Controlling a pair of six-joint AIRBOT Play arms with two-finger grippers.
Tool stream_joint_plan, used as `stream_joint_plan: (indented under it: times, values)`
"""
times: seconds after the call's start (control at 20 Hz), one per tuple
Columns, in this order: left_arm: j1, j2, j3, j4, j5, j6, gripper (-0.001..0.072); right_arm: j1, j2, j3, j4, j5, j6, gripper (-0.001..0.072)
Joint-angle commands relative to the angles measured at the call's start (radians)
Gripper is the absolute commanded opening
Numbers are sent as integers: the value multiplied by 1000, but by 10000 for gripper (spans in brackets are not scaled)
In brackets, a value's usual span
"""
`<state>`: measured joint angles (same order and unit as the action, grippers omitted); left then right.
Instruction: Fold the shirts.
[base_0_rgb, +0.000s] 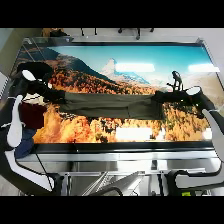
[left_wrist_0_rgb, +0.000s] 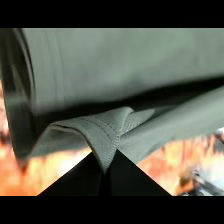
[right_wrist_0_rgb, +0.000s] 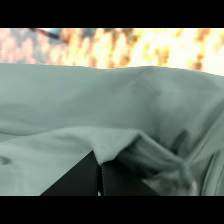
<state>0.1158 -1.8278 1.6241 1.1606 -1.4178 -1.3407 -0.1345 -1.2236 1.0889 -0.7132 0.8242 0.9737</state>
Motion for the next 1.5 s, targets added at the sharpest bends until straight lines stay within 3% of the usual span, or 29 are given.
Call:
stream_joint_plan:
  times: [0.0,0.05,0.1,0.15,0.2,0.25,0.3,0.35,0.5,0.7,0.95,1.15,1.2,1.25,1.3,1.35,1.4,1.45]
  values:
    - [-6,-134,109,0,-29,-15,16,-1,-70,18,25,-32,-66,35]
    - [-5,-155,129,-1,-36,-15,18,-1,-63,18,15,-43,-66,105]
    - [-5,-175,154,-1,-53,-17,21,-4,-52,18,9,-43,-66,238]
    - [-5,-188,180,-1,-65,-19,222,-10,-36,18,5,-37,-66,305]
    - [-5,-194,205,-1,-68,-22,621,-18,-15,18,-13,-34,-66,306]
    - [-5,-195,233,-1,-71,-30,693,-31,9,18,-42,-34,-65,331]
    - [-5,-194,266,-1,-79,-30,693,-47,29,18,-65,-34,-53,524]
    - [-4,-194,299,0,-95,-30,693,-72,43,18,-80,-32,-14,666]
    - [14,-194,393,-1,-163,-70,692,-169,22,18,-74,60,75,689]
    - [9,-163,415,-12,-191,-113,692,-194,-64,18,-50,200,65,690]
    - [-51,-108,380,-31,-170,-112,692,-141,-143,18,-41,202,43,690]
    - [-131,-108,380,-185,-113,-107,691,-112,-176,18,53,195,-26,689]
    - [-160,-109,380,-185,-92,-107,691,-107,-179,18,64,181,-36,644]
    - [-190,-113,380,-185,-69,-107,689,-102,-179,18,63,168,-36,449]
    - [-222,-119,380,-185,-54,-107,548,-103,-179,18,63,159,-45,270]
    - [-253,-131,380,-186,-36,-107,298,-103,-179,18,63,151,-47,183]
    - [-285,-147,380,-186,-21,-107,99,-103,-179,18,63,148,-48,27]
    - [-321,-170,380,-186,-11,-108,34,-103,-177,18,64,145,-55,25]
